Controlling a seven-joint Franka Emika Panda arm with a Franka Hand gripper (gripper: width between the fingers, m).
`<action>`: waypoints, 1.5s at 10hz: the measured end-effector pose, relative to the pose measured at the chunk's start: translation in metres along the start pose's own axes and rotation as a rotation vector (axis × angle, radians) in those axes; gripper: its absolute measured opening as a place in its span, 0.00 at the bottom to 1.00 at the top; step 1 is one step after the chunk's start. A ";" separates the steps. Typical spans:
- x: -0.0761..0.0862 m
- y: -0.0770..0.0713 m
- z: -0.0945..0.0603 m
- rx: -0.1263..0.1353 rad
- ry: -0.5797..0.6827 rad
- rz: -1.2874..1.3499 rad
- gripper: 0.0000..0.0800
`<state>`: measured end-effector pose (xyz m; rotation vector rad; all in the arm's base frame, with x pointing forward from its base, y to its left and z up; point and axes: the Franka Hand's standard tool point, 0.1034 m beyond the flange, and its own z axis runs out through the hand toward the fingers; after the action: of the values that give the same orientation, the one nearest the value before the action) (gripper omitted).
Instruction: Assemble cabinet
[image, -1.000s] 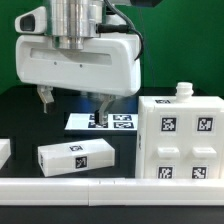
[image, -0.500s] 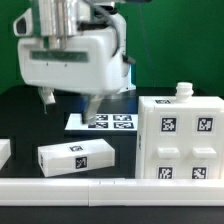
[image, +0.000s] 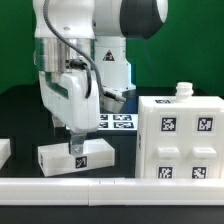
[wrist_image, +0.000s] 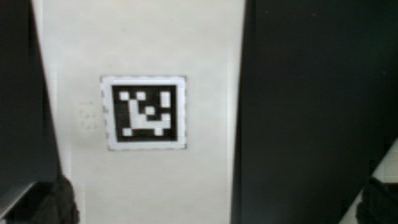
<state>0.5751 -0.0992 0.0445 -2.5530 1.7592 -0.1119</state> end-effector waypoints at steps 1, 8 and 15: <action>-0.001 0.002 0.003 -0.005 -0.002 -0.001 1.00; -0.031 0.030 0.031 0.010 -0.031 0.055 1.00; -0.031 0.028 0.035 0.007 -0.030 0.050 0.69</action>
Offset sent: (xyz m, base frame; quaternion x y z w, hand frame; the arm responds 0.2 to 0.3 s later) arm -0.0308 0.0097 -0.0120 0.0992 -0.0651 0.0669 0.9907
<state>0.5409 -0.0802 0.0063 -2.4899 1.8075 -0.0771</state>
